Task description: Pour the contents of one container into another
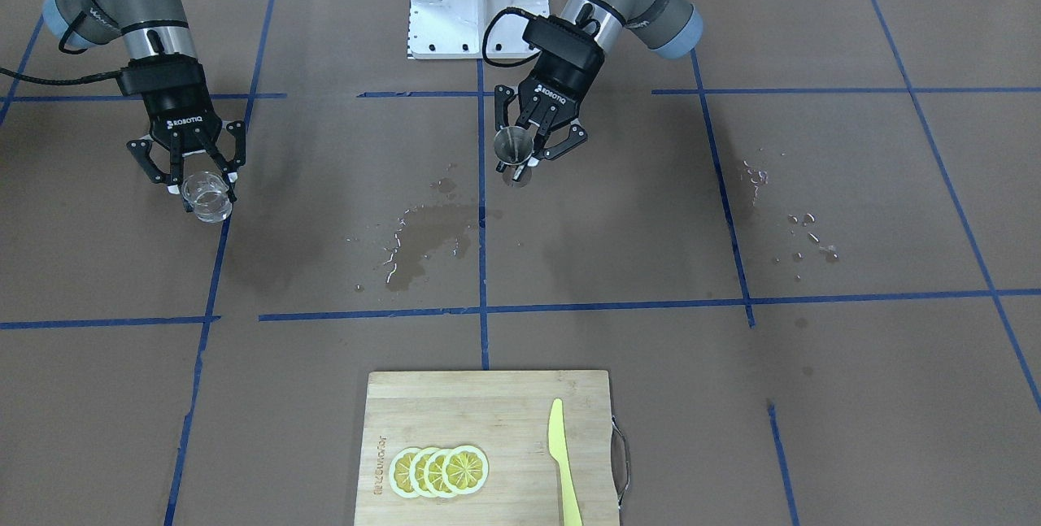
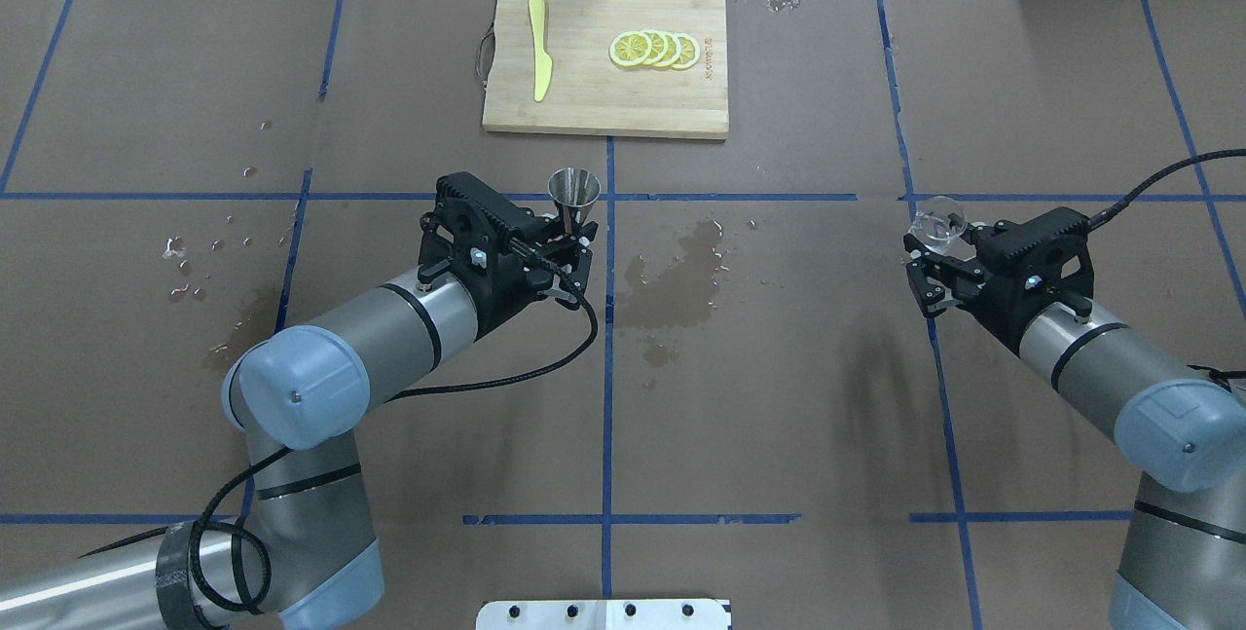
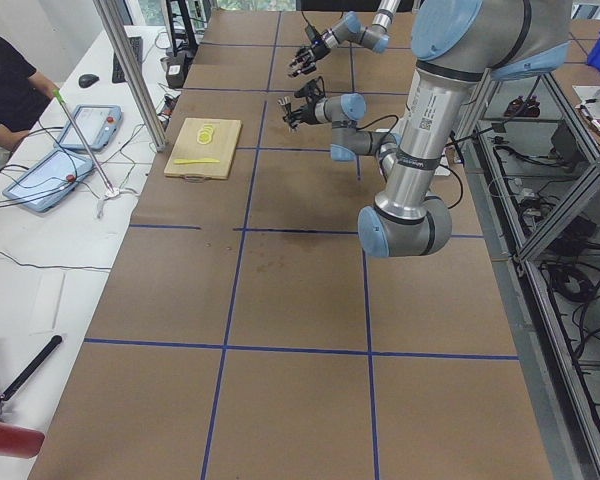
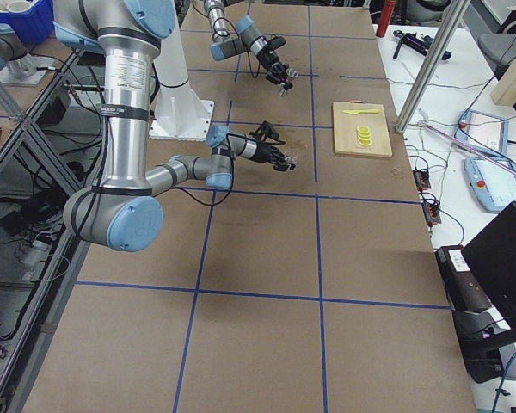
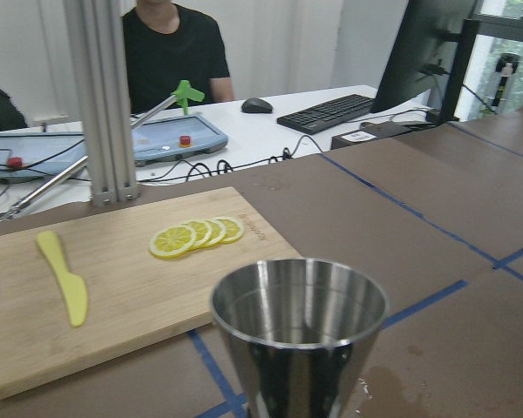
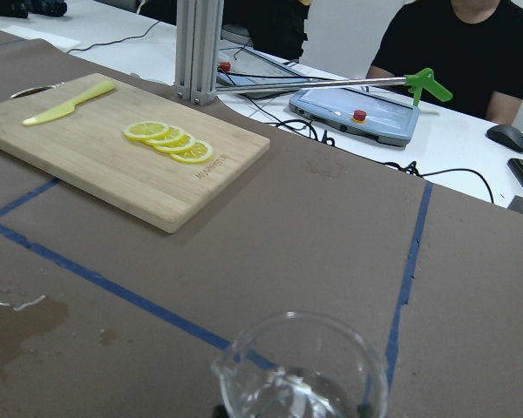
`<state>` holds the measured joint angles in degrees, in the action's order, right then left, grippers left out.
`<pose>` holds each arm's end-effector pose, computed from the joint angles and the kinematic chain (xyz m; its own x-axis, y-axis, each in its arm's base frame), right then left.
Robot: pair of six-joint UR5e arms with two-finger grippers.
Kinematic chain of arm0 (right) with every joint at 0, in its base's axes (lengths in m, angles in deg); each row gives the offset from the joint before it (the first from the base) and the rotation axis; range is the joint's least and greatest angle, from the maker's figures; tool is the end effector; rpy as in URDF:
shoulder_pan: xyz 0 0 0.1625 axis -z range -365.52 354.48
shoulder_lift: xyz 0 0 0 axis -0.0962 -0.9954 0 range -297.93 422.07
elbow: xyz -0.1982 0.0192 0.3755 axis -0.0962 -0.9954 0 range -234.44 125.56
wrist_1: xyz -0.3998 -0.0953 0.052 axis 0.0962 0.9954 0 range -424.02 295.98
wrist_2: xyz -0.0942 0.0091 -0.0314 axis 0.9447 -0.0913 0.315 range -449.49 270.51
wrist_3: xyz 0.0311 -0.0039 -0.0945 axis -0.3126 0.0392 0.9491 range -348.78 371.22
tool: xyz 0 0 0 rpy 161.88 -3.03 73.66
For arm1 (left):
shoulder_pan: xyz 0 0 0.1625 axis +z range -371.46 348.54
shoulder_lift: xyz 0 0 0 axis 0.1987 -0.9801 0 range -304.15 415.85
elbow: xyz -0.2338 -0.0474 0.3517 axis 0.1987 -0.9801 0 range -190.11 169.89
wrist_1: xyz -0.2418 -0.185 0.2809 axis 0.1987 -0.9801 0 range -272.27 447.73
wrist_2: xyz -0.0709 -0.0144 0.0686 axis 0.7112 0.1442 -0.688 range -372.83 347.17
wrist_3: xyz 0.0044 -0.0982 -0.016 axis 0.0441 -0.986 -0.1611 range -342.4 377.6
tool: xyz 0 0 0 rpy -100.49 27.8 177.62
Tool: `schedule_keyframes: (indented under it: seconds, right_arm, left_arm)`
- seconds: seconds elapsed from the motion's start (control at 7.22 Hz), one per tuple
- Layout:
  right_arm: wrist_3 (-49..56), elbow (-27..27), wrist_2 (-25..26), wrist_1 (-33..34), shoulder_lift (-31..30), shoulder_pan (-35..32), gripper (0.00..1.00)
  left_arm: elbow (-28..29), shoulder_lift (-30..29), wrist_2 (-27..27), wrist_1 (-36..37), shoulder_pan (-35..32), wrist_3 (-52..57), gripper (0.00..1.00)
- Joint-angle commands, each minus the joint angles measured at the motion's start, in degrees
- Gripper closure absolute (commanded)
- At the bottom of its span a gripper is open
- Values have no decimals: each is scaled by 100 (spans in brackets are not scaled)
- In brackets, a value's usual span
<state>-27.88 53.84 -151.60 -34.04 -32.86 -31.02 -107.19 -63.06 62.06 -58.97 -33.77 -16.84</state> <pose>-0.3360 -0.3595 0.4249 0.7720 -0.3918 0.5005 -0.2948 0.4770 0.8280 0.5077 -0.3805 0.1999 0.4763 0.6651 -0.5751 0.3795 0.4345 0.8168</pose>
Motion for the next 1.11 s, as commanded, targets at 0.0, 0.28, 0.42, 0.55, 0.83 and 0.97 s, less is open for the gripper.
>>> schedule_keyframes:
  seconds: [0.0, 0.28, 0.42, 0.55, 0.83, 0.97]
  right_arm:
    - [740, 280, -205, 78, 176, -122, 100]
    - [1465, 910, -275, 1403, 709, -236, 100]
    - [1475, 1149, -275, 2293, 1252, -236, 100]
    - [1475, 1186, -258, 2893, 1666, -219, 100]
    - [1475, 1169, -249, 3581, 2047, -78, 100]
    - [1562, 1152, -266, 3837, 2205, -69, 100]
  left_arm:
    - [571, -236, 869, -540, -230, 699, 100]
    - [1206, -570, 1019, -1009, -230, 711, 100]
    - [1287, -650, 1002, -1018, -230, 659, 100]
    - [1348, -686, 1002, -1027, -221, 484, 100]
    - [1524, -905, 993, -1036, -213, 343, 100]
    - [1612, -923, 1010, -1044, -204, 342, 100]
